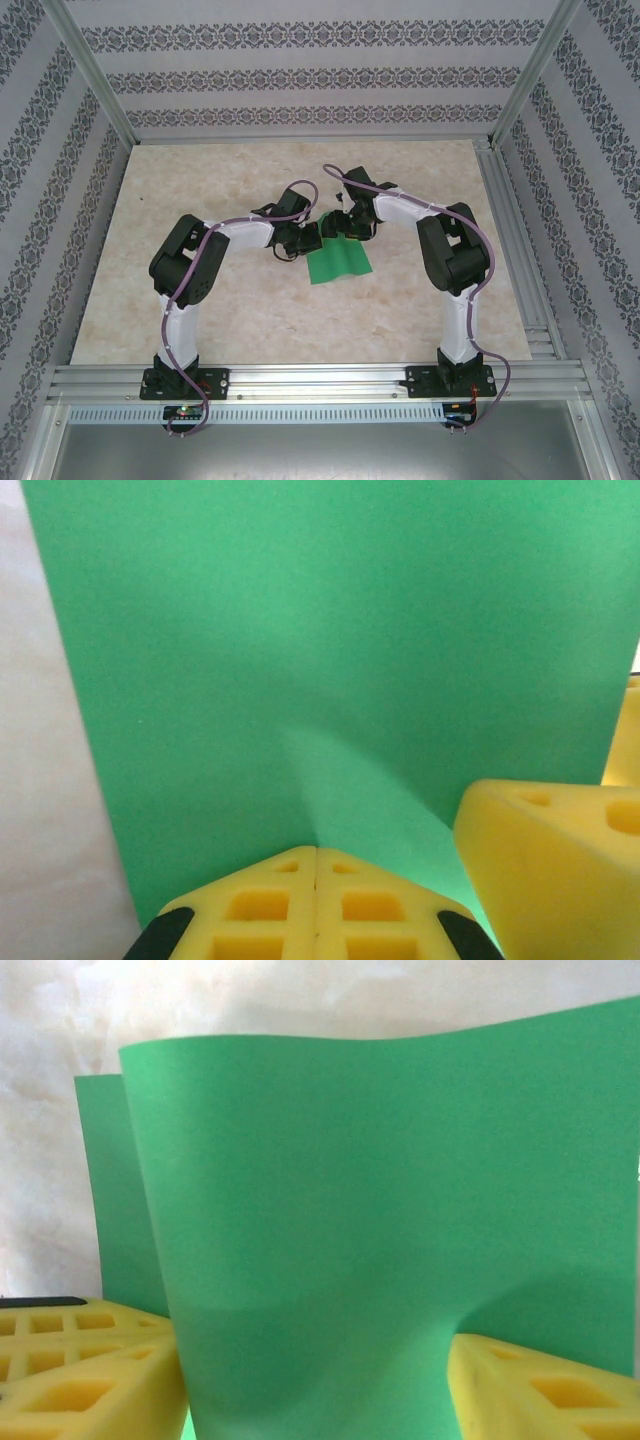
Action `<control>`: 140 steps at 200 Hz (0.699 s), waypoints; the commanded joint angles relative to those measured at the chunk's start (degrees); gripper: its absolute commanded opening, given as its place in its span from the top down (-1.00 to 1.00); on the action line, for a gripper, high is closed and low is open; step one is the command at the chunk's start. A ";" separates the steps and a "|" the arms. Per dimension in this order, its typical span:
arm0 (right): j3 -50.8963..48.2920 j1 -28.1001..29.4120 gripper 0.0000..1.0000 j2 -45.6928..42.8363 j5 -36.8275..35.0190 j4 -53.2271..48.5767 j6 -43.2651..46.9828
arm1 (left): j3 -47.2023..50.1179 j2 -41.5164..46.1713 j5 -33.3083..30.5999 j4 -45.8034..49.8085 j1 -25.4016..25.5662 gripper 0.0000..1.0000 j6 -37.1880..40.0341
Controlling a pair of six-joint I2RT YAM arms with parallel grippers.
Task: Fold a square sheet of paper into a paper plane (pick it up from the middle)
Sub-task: Fold the square sheet of paper in half at the center of the table.
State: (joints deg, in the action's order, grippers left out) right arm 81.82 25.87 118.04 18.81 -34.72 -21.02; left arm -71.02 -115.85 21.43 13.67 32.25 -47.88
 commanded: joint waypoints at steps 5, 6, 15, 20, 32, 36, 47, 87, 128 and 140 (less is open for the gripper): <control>-2.33 0.54 -0.12 -1.40 2.55 3.87 -0.56 | 2.07 0.08 3.84 -3.52 -1.07 0.96 -2.07; -2.39 0.52 -0.10 -1.49 2.64 4.00 -0.58 | 2.14 0.18 3.95 -3.68 -1.06 0.96 -2.19; -2.78 0.42 -0.01 -2.21 3.62 5.25 -1.14 | 2.82 0.86 4.85 -4.76 -1.47 0.95 -2.73; -2.96 0.33 0.02 -2.63 4.17 5.84 -1.36 | 3.05 1.35 5.25 -5.11 -1.80 0.94 -2.90; -3.85 0.11 0.10 -3.77 5.23 7.63 -2.45 | 4.04 2.71 5.66 -5.80 -2.50 0.91 -3.10; -4.28 -0.06 0.11 -4.26 5.87 8.42 -2.88 | 4.36 3.28 5.58 -5.89 -2.75 0.90 -3.10; -5.50 -0.41 0.16 -5.60 8.11 11.02 -4.21 | 5.59 5.18 5.72 -6.08 -3.80 0.86 -2.99; -9.87 -0.73 0.23 -9.61 20.69 24.53 -12.84 | 11.97 14.04 4.14 -7.09 -9.17 0.65 -3.22; -12.91 -0.38 0.22 -9.23 26.49 37.36 -21.97 | 16.76 20.11 4.29 -10.46 -11.51 0.41 -3.71; -13.00 -0.38 0.22 -8.25 25.92 37.56 -22.29 | 17.41 20.14 5.30 -12.13 -11.47 0.34 -4.13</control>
State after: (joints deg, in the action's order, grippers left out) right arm 69.91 25.39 109.12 40.95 -4.82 -38.44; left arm -55.27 -96.44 25.28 6.28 20.73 -51.16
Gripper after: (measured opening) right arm 0.391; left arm 0.307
